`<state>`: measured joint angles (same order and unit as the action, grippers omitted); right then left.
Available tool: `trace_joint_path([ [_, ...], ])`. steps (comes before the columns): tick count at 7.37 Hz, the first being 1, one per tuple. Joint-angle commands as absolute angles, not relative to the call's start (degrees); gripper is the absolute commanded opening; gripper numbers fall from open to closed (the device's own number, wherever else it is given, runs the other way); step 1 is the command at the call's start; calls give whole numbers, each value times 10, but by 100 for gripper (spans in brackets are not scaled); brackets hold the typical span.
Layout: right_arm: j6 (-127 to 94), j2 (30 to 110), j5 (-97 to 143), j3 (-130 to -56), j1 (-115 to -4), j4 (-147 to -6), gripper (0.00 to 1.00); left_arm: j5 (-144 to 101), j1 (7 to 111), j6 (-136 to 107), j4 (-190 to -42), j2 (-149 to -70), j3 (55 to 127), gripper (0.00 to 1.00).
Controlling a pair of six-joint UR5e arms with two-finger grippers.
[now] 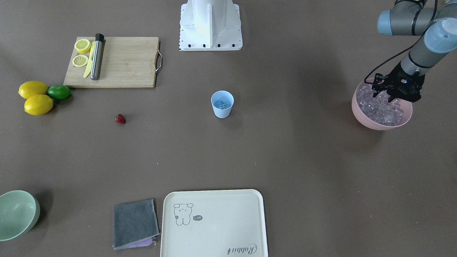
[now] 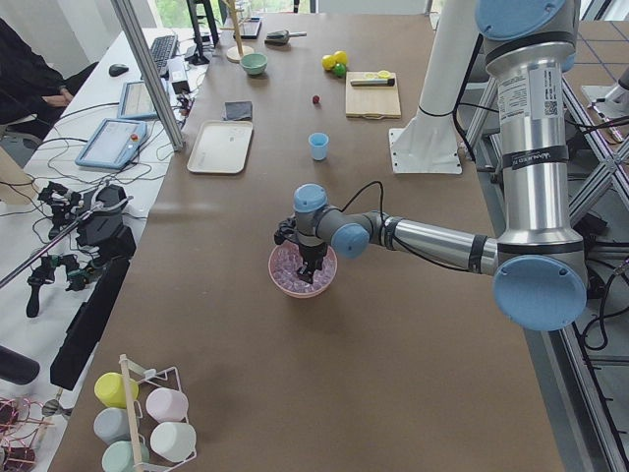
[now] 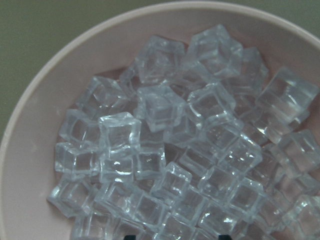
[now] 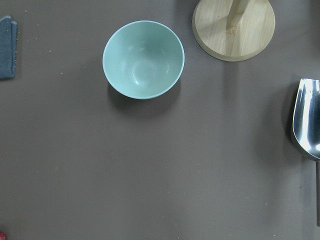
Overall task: Put ice and strawberries in cup
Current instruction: 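Close the left gripper on an ice cube in the pink bowl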
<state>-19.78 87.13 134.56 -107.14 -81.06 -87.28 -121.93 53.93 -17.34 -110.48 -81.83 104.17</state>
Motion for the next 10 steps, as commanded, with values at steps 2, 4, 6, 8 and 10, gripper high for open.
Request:
trace_joint_path([
  [2,-198,871,1346,-1073,-813,-873,100,-1217,538,-173,-1104,-818,1038,18],
  [4,-198,872,1346,-1075,-813,-874,100,-1216,538,-172,-1104,-819,1040,0],
  [6,-198,872,1346,-1075,-813,-874,100,-1216,539,-171,-1103,-821,1041,0],
  [8,-198,872,1346,-1074,-813,-874,100,-1222,543,-171,-1099,-826,1045,16],
  [10,-198,869,1346,-1074,-813,-874,100,-1224,544,-171,-1096,-825,1046,83],
])
